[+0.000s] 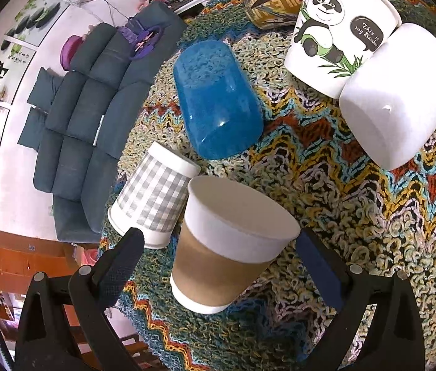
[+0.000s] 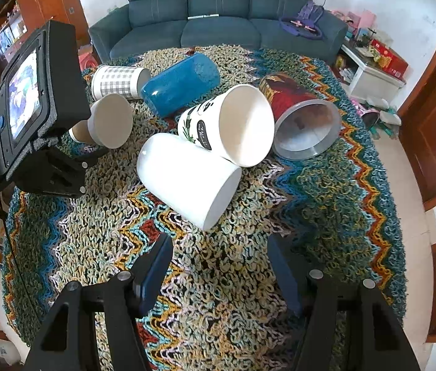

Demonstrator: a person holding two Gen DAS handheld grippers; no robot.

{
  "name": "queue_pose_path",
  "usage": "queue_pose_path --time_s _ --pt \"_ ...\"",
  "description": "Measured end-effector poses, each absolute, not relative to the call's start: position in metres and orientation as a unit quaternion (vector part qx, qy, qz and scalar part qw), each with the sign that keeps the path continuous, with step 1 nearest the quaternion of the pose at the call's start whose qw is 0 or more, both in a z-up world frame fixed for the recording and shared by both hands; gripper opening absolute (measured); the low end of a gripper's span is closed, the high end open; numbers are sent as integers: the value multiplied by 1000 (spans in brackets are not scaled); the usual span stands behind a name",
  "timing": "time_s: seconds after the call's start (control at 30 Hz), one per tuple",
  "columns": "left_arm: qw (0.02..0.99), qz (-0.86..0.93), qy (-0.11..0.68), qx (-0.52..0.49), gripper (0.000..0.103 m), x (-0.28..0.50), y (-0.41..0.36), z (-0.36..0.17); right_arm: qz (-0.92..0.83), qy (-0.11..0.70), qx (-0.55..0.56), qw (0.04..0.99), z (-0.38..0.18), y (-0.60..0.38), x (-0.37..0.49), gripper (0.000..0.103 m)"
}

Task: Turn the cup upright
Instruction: 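Move the left tool down toward the brown-sleeved paper cup lying on its side, then close the left tool's fingers around the brown-sleeved paper cup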

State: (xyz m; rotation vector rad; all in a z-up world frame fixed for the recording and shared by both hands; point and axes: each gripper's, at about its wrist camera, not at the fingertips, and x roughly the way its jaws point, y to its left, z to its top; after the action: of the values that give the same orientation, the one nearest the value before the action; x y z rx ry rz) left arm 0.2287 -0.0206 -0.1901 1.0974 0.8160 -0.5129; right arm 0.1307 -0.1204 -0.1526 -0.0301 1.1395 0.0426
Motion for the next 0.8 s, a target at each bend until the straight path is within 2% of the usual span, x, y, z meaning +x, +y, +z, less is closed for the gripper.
queue_pose_path --time_s 0.3,0.4,0.57,0.6,0.67,0.8 --pt "729 -258 374 512 98 227 -27 -195 18 541 4 841 -166 -122 146 64" --pt "722 -263 380 515 92 229 -29 -200 15 541 7 841 -171 -123 149 64" --pt "715 -270 382 519 92 234 -32 -203 14 545 16 838 -178 -126 156 64" --pt "715 -272 384 518 91 235 -33 -202 15 545 17 838 -179 -126 157 64" --pt "713 -276 388 515 81 236 -34 -202 16 546 19 837 -181 -127 158 64" --pt "713 -278 394 509 79 240 -34 -201 16 547 20 837 -183 -128 160 64"
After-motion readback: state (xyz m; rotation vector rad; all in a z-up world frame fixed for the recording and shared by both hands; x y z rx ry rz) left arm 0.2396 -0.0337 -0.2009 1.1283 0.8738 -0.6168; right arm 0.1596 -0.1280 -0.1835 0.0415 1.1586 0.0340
